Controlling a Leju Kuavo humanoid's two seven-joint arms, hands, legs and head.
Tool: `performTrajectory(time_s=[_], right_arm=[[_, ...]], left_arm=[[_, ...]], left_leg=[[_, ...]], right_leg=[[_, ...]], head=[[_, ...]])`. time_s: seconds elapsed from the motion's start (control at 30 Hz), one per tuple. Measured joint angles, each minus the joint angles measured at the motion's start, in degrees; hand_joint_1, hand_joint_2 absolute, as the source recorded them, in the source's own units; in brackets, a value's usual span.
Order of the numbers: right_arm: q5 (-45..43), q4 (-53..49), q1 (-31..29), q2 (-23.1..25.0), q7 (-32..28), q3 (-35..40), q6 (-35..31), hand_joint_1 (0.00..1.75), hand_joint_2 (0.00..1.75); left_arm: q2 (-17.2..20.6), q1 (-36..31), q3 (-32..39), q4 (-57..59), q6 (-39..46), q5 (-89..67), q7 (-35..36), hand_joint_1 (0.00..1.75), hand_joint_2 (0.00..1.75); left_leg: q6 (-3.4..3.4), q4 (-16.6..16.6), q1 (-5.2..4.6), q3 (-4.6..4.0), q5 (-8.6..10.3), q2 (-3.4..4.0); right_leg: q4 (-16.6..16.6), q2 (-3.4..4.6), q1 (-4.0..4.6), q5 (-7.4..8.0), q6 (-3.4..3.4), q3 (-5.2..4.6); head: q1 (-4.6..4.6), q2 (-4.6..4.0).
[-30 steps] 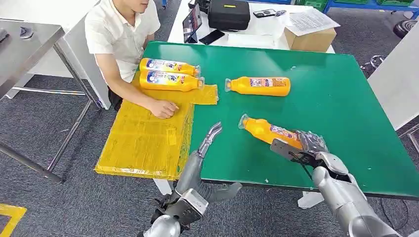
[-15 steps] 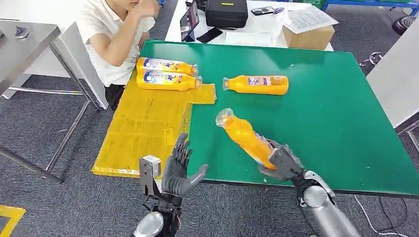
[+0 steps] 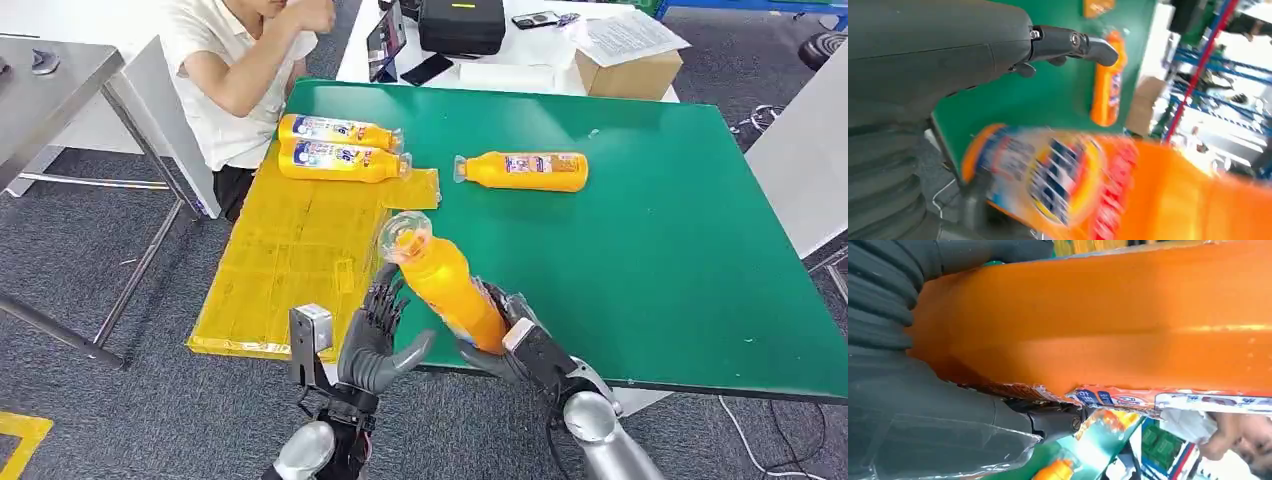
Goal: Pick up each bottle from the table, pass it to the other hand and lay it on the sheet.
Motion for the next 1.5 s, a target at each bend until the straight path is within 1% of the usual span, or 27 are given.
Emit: performTrajectory(time_s=[0.13, 0.23, 0.43, 0.87, 0.97, 1.13, 1.3, 1.5], right_arm=[[1.46, 0.63, -0.01, 0.52, 0.67, 2.05, 1.31, 1.75, 1.75], [2.38, 2.25, -0.02, 0.50, 1.20, 3.98, 2.27, 1.75, 1.75], [4.37, 5.09, -0.49, 0.35, 1.35, 6.25, 1.93, 1.75, 1.75], [5.20, 7.30, -2.46, 0.17, 1.42, 7.80, 1.42, 1.75, 1.75], [5.27, 8.76, -4.09, 0.09, 2.51, 8.22, 1.24, 1.75, 1.75], [6.21, 11.41, -4.99, 0.09, 1.92, 8.22, -0.44, 1.75, 1.75], [6.80, 11.85, -4.60, -0.22, 1.97, 8.13, -1.22, 1.75, 1.75], [8.22, 10.86, -3.80, -0.50, 2.49, 8.00, -1.88, 1.75, 1.75]], left_arm=[[-0.04, -0.70, -0.87, -1.22, -0.39, 0.24, -0.91, 0.00, 1.75], [0.04, -0.96, -2.10, -3.54, -0.98, -2.34, -1.25, 0.00, 1.75], [0.04, -1.51, -3.45, -4.66, -1.09, -3.15, -0.20, 0.00, 1.75], [-0.02, -2.13, -3.63, -3.95, -1.14, -2.03, 0.79, 0.00, 1.75], [-0.72, -3.93, -3.17, -1.48, -1.36, 1.49, 1.77, 0.00, 1.75], [-1.40, -6.19, -2.95, 2.93, -1.99, 2.89, 2.27, 0.00, 1.75], [-2.84, -7.52, -2.99, 7.65, 1.16, -1.03, -0.07, 0.00, 1.75], [-4.02, -8.80, -3.21, 12.53, 3.30, -4.77, -1.14, 0.00, 1.75]], left_leg=[[0.00, 0.00, 0.02, 0.00, 0.00, 0.02], [0.00, 0.00, 0.04, -0.06, 0.00, -0.01], [0.00, 0.00, 0.02, -0.09, 0.00, 0.00], [0.00, 0.00, 0.02, -0.12, 0.00, 0.01], [0.01, 0.00, 0.02, -0.12, 0.01, 0.00], [0.03, 0.02, 0.00, -0.11, 0.04, 0.00], [0.04, 0.02, 0.00, -0.14, 0.03, 0.00], [0.03, 0.02, 0.01, -0.19, 0.03, 0.02]], right_leg=[[0.00, 0.01, 0.02, 0.00, 0.00, -0.04], [0.01, -0.03, 0.04, -0.01, 0.00, -0.07], [0.00, -0.01, 0.02, -0.01, 0.00, -0.10], [0.01, 0.00, 0.03, 0.00, 0.00, -0.15], [0.01, -0.02, 0.02, 0.00, 0.00, -0.14], [0.01, -0.02, 0.01, 0.02, 0.02, -0.11], [0.01, -0.02, 0.01, 0.01, 0.02, -0.16], [0.00, -0.01, 0.02, 0.01, 0.02, -0.22]], head=[[-0.02, 0.00], [-0.02, 0.00], [0.00, 0.00], [-0.02, 0.00], [0.00, 0.00], [0.00, 0.00], [0.00, 0.00], [0.00, 0.00]])
